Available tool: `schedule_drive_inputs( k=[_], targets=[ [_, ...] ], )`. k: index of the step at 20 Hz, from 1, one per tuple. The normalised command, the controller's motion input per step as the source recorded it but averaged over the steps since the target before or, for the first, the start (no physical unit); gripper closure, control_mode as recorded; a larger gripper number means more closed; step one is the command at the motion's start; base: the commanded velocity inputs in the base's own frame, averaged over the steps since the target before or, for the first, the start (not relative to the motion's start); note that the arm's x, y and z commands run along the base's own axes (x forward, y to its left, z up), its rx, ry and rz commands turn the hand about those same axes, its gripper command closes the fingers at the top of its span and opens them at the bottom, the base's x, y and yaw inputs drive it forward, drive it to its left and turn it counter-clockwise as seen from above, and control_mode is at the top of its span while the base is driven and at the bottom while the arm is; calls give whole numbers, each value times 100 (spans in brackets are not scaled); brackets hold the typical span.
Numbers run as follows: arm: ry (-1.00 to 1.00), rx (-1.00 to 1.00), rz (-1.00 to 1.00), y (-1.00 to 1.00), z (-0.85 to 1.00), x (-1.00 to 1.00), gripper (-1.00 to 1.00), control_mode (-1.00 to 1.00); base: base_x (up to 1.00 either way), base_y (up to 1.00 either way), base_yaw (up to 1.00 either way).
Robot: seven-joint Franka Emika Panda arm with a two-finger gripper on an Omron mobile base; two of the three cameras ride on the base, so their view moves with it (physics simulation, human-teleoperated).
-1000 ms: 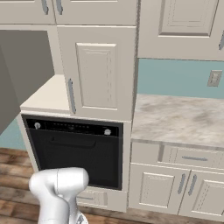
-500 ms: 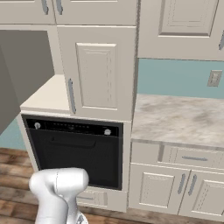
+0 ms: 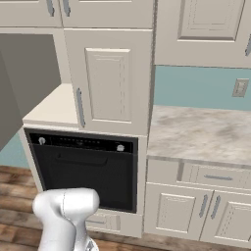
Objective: Pick the mug and place it in the sink. Pick the bowl and place it in the open cabinet and then close the cabinet.
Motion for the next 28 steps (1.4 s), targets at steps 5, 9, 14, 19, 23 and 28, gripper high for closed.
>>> schedule_drive_inputs(
  k=[5, 9, 14, 19, 23, 28],
  targets=[
    [-3, 0, -31, 60, 0, -60, -100, -100, 0, 0, 0],
    [-1, -2, -29, 66, 0, -38, -100, -100, 0, 0, 0],
    [0, -1, -26, 61, -6, -16, -100, -100, 0, 0, 0],
    [3, 0, -20, 46, -12, 0, -100, -100, 0, 0, 0],
    [5, 0, -21, 34, -19, 0, -100, -100, 0, 0, 0],
    [7, 0, -22, 33, -25, 0, -100, -100, 0, 0, 0]
  ],
)
